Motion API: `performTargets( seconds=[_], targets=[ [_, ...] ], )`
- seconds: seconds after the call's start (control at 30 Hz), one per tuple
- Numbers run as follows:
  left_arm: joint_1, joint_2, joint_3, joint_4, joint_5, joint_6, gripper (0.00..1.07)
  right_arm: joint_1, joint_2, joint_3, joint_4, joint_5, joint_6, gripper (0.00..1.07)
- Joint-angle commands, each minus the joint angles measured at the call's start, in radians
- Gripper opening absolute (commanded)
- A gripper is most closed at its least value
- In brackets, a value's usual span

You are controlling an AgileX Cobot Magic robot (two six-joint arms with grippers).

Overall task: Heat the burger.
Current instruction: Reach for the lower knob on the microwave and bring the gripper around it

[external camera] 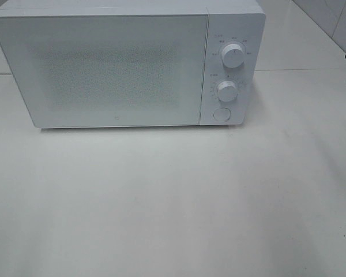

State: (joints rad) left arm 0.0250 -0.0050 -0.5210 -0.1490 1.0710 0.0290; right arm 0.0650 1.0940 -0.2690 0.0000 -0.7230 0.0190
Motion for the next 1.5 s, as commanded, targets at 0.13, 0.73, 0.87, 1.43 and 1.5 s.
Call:
performTargets(
  seconds=[0.13,0.73,0.87,1.43,1.5],
  targets=[
    [0.004,-0.019,0.005,-0.004,0.0,-0.006,0.98,0.146,0.176,0.037,0.229,-0.246,-0.201,0.73],
    [0.004,-0.019,0.005,-0.004,0.0,-0.006,0.98,0.677,0.507,0.015,0.75,-0.578,-0.312,0.73],
    [0.004,-0.019,0.005,-0.004,0.0,-0.006,0.98,0.743,0.549,-0.025,0.827,-0.578,-0.335,0.73],
    [0.004,-0.019,0.005,-0.004,0.0,-0.006,0.98,0.763,0.711,-0.247,0.887,-0.595,-0.366,0.73],
    [0.004,-0.019,0.005,-0.004,0.0,-0.006,0.98,0.763,0.725,-0.259,0.885,-0.595,-0.366,0.73]
  ],
)
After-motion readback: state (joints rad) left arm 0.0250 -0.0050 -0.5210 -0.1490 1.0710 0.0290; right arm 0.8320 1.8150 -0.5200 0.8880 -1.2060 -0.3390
